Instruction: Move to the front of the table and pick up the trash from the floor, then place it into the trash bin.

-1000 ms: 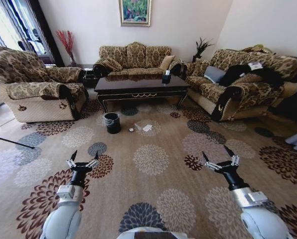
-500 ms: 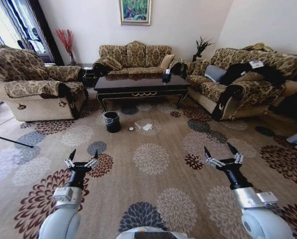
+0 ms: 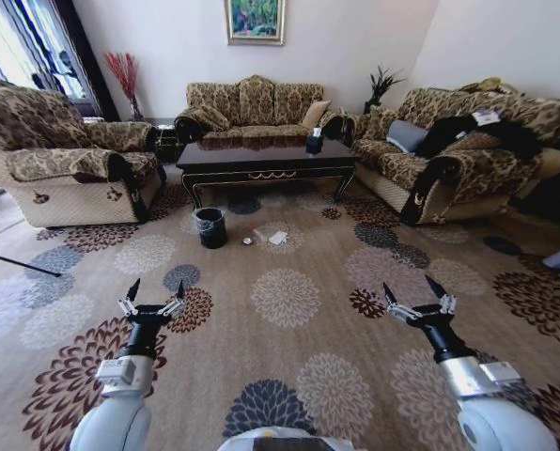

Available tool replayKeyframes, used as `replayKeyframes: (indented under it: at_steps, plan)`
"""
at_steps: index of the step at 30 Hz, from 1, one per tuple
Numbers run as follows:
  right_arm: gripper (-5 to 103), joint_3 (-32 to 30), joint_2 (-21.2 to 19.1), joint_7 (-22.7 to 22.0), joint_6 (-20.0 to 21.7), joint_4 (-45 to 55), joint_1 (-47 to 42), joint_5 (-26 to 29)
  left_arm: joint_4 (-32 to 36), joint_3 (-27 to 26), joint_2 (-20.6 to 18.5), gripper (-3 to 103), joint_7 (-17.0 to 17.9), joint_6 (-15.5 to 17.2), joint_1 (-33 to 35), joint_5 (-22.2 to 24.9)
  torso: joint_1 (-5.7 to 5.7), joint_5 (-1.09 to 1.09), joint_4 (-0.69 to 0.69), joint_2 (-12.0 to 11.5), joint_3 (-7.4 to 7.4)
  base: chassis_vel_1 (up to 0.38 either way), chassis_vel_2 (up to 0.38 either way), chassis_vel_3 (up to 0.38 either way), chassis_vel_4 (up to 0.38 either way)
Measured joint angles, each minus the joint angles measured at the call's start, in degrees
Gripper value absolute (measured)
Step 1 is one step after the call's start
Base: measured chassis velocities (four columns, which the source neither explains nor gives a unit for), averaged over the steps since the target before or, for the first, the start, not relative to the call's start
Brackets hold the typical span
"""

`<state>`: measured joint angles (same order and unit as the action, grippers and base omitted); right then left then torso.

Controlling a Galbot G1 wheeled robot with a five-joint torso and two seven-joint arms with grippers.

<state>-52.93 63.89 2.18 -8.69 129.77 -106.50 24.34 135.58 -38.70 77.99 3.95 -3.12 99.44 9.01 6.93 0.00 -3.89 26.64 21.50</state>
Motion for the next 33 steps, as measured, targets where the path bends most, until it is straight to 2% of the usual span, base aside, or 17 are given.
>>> replayKeyframes:
  at_steps: [2, 10, 33]
  plan:
    - [100, 0.3, 0.1, 0.0, 0.0, -0.1, 0.1, 0.5, 0.1, 0.6, 0.3, 100, -0.9, -0.3, 0.0, 3.9, -0.22, 0.00, 0.00, -0.5, -0.32, 0.000, 0.000, 0.000, 0.000]
    - [100, 1.1, -0.1, -0.3, 0.4, -0.2, 0.6, 3.4, -0.8, 0.8, 1.5, 100, -1.7, -0.1, -1.0, 10.3, -0.92, 0.00, 0.00, -2.3, -1.37, 0.000, 0.000, 0.000, 0.000]
    - [100, 1.4, -0.3, -1.8, -1.4, -0.8, 2.0, 5.0, -1.8, 1.8, 1.6, 100, -1.9, 0.6, -1.2, 9.7, -2.67, 0.00, 0.00, -7.6, -4.95, 0.000, 0.000, 0.000, 0.000]
